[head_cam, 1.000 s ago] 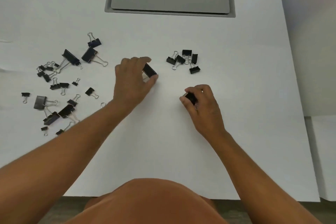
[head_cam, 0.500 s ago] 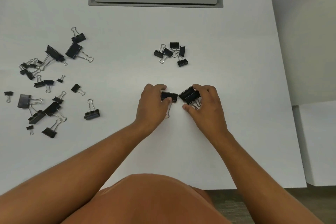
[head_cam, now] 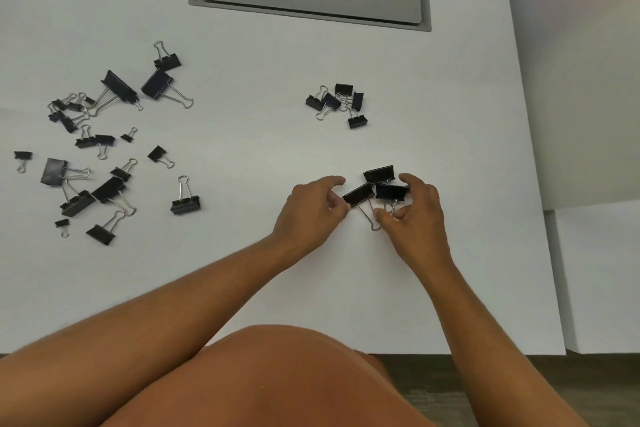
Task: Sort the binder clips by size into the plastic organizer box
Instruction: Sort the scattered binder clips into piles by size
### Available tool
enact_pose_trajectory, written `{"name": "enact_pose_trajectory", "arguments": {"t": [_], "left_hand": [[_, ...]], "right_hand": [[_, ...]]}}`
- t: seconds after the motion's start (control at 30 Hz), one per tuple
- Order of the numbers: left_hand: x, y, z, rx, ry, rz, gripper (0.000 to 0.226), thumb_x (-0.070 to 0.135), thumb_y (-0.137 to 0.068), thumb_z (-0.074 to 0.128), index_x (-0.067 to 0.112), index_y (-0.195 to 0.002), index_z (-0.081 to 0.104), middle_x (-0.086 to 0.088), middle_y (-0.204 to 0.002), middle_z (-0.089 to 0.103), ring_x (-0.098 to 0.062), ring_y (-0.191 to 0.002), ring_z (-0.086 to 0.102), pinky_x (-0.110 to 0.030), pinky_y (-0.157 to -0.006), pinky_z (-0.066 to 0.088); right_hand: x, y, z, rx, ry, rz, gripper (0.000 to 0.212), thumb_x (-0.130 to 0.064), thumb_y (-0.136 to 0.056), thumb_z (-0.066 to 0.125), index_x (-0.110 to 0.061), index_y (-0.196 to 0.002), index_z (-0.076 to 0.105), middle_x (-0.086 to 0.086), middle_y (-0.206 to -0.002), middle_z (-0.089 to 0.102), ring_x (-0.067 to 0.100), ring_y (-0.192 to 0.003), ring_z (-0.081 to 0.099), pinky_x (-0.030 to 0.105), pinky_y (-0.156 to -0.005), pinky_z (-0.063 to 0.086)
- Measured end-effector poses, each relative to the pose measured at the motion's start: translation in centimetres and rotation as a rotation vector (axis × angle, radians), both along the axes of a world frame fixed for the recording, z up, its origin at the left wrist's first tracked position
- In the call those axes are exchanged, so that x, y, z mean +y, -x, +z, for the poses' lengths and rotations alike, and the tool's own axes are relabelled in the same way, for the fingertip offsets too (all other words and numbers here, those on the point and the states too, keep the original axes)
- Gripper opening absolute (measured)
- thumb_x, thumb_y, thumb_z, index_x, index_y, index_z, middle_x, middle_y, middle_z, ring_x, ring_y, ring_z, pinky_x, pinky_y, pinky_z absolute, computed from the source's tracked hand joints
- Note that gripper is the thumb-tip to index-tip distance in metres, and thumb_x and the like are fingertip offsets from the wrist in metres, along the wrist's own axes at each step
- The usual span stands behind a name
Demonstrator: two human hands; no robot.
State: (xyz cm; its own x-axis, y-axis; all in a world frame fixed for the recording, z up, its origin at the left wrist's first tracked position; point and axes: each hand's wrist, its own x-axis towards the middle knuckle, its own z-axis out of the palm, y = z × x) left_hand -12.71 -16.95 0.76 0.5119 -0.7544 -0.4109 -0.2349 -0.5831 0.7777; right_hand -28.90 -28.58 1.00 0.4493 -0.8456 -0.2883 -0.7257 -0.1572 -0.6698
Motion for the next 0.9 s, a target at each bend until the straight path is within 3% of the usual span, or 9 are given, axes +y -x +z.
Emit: {"name": "enact_pose_trajectory", "arguments": {"t": [0.07, 0.13, 0.23, 0.33, 0.5, 0.67, 0.77, 0.9], "left_hand": [[1.4, -0.4, 0.3, 0.014, 0.032, -0.018, 0.047, 0.032, -0.096, 0.068, 0.032, -0.141, 0.058, 0.018, -0.099, 0.072, -0.005, -0.081, 0.071, -0.035, -0.084, 0.059], [3.3, -1.0, 1.1, -0.003, 0.071, -0.030, 0.044, 0.029, -0.097, 0.067, 0.034, -0.140, 0.058, 0.017, -0.104, 0.070, -0.004, -0.076, 0.070, -0.028, -0.076, 0.055], [6.5, -2.5, 2.6, -0.015, 0.125, 0.019, 0.037, 0.027, -0.098, 0.066, 0.035, -0.134, 0.061, 0.017, -0.104, 0.069, -0.003, -0.074, 0.069, -0.019, -0.069, 0.047], [10.0, -4.6, 4.0, -0.046, 0.157, 0.089, 0.028, 0.027, -0.098, 0.065, 0.035, -0.125, 0.066, 0.019, -0.099, 0.070, -0.004, -0.075, 0.069, -0.014, -0.067, 0.048], [16.1, -9.8, 5.0, -0.151, 0.179, 0.192, 0.016, 0.026, -0.098, 0.068, 0.032, -0.112, 0.073, 0.019, -0.090, 0.071, -0.005, -0.080, 0.068, -0.013, -0.068, 0.051], [20.0, -16.4, 4.4, -0.293, 0.198, 0.319, 0.016, 0.021, -0.094, 0.071, 0.030, -0.107, 0.073, 0.019, -0.084, 0.069, -0.008, -0.070, 0.061, -0.021, -0.067, 0.047], [19.9, -21.5, 3.4, -0.456, 0.163, 0.350, 0.018, 0.023, -0.094, 0.071, 0.029, -0.111, 0.072, 0.021, -0.090, 0.064, -0.003, -0.089, 0.050, -0.022, -0.076, 0.043], [17.5, -28.8, 1.5, -0.630, 0.102, 0.262, 0.035, 0.023, -0.090, 0.071, 0.023, -0.125, 0.067, -0.002, -0.122, 0.059, -0.025, -0.119, 0.047, -0.036, -0.099, 0.043]], "right_hand": [[0.9, -0.2, 0.5, 0.023, 0.088, -0.024, 0.076, -0.024, -0.088, 0.081, -0.026, -0.153, 0.042, -0.002, -0.143, 0.035, 0.020, -0.110, 0.060, 0.028, -0.090, 0.053], [2.2, -1.1, 1.3, -0.023, 0.198, -0.037, 0.071, -0.023, -0.088, 0.080, -0.024, -0.150, 0.044, -0.001, -0.144, 0.032, 0.023, -0.125, 0.050, 0.032, -0.094, 0.050], [5.1, -4.2, 2.1, -0.187, 0.190, -0.023, 0.057, -0.017, -0.089, 0.077, -0.025, -0.140, 0.052, -0.006, -0.139, 0.033, 0.015, -0.122, 0.053, 0.035, -0.098, 0.052], [8.8, -8.3, 2.1, -0.230, 0.115, 0.124, 0.049, -0.017, -0.092, 0.073, -0.028, -0.136, 0.056, -0.010, -0.138, 0.035, 0.014, -0.115, 0.054, 0.032, -0.092, 0.053], [14.3, -16.0, 1.7, -0.272, 0.011, 0.341, 0.042, -0.016, -0.095, 0.069, -0.031, -0.133, 0.059, -0.014, -0.132, 0.047, 0.004, -0.106, 0.058, 0.013, -0.080, 0.046], [16.7, -23.7, 1.1, -0.293, 0.045, 0.421, 0.035, -0.015, -0.094, 0.067, -0.026, -0.127, 0.063, -0.012, -0.124, 0.054, 0.004, -0.102, 0.059, 0.018, -0.082, 0.047], [16.2, -28.3, 0.8, -0.267, 0.123, 0.453, 0.036, -0.014, -0.094, 0.065, -0.021, -0.129, 0.062, -0.007, -0.126, 0.053, 0.014, -0.109, 0.058, 0.025, -0.086, 0.049], [14.4, -34.7, 0.1, -0.154, 0.295, 0.515, 0.051, -0.014, -0.092, 0.063, -0.018, -0.142, 0.055, 0.006, -0.139, 0.047, 0.029, -0.123, 0.050, 0.037, -0.091, 0.052]]}}
